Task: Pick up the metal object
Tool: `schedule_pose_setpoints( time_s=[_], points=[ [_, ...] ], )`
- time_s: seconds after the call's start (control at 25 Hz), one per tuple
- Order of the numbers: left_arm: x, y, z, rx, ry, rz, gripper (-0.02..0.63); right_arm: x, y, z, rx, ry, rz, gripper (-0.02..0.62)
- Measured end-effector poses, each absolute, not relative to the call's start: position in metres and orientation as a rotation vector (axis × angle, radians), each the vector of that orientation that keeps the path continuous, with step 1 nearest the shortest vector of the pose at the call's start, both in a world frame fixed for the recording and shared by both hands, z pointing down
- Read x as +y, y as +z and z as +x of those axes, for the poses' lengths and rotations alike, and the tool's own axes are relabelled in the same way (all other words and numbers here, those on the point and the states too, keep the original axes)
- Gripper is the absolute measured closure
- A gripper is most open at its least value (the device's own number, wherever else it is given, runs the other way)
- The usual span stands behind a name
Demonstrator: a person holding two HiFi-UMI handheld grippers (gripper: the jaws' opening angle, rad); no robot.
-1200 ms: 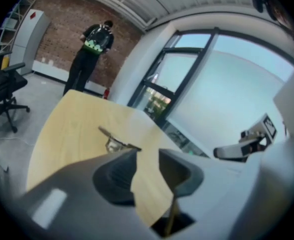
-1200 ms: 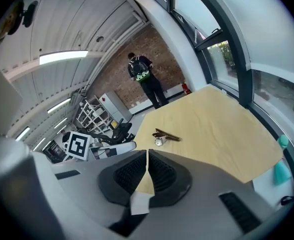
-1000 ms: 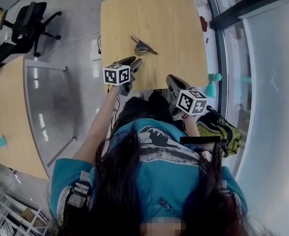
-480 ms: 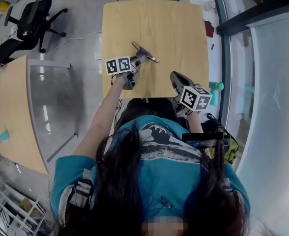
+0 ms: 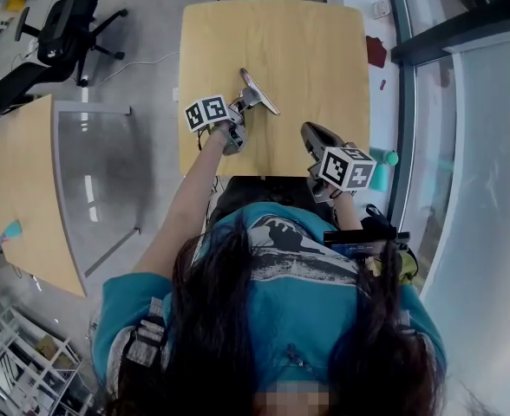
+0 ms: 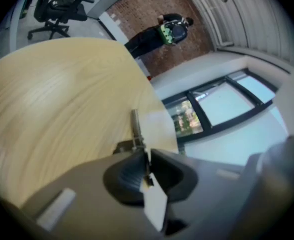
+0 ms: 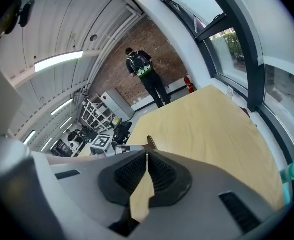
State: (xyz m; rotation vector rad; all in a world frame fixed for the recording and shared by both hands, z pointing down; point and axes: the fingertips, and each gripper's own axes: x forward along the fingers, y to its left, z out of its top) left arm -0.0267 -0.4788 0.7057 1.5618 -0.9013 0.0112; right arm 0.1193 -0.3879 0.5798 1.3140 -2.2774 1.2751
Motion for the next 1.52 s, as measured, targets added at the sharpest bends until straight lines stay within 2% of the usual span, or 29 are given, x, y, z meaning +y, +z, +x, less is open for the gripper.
schedule_pose_setpoints(
  time_s=[0.16,0.64,1.16,1.52],
  points=[
    [-0.478,0.692,-0.028,-0.917,-0.032,1.593,0.604,-0.389,0.578,0.118,-2.284,1.275,1.304,0.575],
    [-0.438,0.616,-0.059,-0.93,-0.211,1.689,0.604,-0.366,0.571,0.095,-2.32,1.239,1.297,0.575],
    [-0.335,0.549,-0.103,-0.889,-0.05,2.027,0.604,-0.278,0.571,0.039,-2.279,1.227,1.391,0.575],
    [-0.282,0.544,-0.115,-0.822,0.018,2.117,0.604,-0.241,0.561,0.029,-2.261,1.186,1.46,0.575]
  ],
)
